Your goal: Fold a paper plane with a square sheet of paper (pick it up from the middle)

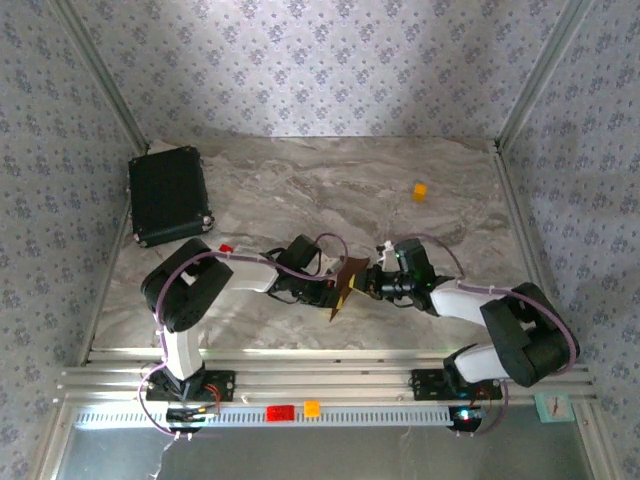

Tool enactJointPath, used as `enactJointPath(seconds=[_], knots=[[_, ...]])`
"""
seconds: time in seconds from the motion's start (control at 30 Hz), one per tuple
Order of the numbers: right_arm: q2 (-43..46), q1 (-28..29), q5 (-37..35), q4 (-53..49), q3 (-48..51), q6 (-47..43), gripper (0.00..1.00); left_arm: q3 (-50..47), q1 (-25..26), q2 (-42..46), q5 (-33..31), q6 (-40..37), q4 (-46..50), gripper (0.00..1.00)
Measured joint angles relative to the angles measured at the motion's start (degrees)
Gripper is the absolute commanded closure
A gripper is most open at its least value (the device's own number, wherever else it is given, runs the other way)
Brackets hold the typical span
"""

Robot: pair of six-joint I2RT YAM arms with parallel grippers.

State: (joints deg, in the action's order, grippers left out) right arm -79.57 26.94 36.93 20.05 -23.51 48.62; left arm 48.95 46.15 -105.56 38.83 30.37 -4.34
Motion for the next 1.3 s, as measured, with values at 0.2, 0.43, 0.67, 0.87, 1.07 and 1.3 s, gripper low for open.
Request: enactJointPath(seconds=[0.2,0.43,0.67,0.87,1.07,1.3], knots=[[-4.5,-0.5,1.8,3.2,-1.9,0.2,0.86,-2.4,-0.8,0.0,2.0,3.0,-5.0,1.0],[-10.0,-1.9,4.3,7.2,-2.8,1.3,0.87,-4.0,-1.2,0.0,2.8,5.9,-8.5,1.0],[-12.9,-2.5,5.9,9.7,-3.7,2.0,0.87,-5.3,-1.7,0.0,3.5,8.7,-11.6,1.0],[-15.6,-3.0,7.0,11.5,-4.6,2.4,0.87,-5.7,-2.1,-0.4,4.3,10.6,-13.0,1.0],[-16.9,-3.8,7.5,12.8,-4.6,3.1,0.86,-6.3,-2.4,-0.7,5.1,11.9,-14.6,1.0],[-17.9,-4.3,7.7,13.2,-5.0,3.2,0.86,-6.8,-3.1,-1.4,6.3,13.3,-16.5,1.0]])
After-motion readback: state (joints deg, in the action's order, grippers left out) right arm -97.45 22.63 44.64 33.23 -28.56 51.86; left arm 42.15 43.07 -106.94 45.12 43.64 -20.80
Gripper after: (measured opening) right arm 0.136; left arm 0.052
